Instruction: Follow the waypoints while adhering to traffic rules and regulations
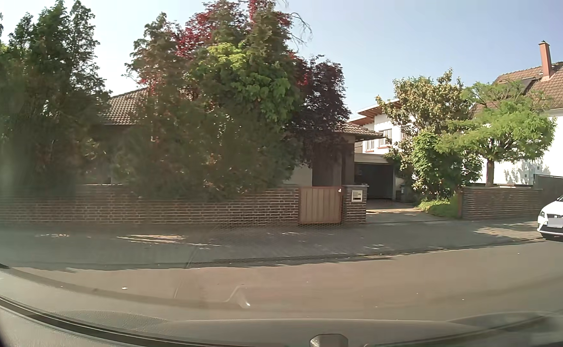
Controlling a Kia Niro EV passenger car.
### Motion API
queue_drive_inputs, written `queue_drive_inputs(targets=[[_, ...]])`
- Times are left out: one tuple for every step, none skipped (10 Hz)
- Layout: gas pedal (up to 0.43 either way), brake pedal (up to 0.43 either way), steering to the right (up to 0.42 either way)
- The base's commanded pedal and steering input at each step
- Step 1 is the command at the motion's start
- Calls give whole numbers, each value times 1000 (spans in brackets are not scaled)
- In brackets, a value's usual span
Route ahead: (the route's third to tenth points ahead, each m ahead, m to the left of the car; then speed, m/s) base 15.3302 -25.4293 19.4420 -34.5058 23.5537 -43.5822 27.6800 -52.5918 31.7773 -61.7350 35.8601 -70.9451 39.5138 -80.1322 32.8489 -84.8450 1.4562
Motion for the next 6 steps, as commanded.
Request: queue_drive_inputs(targets=[[79,30,815],[79,30,815],[79,30,811],[79,30,808],[87,30,808],[87,30,808]])
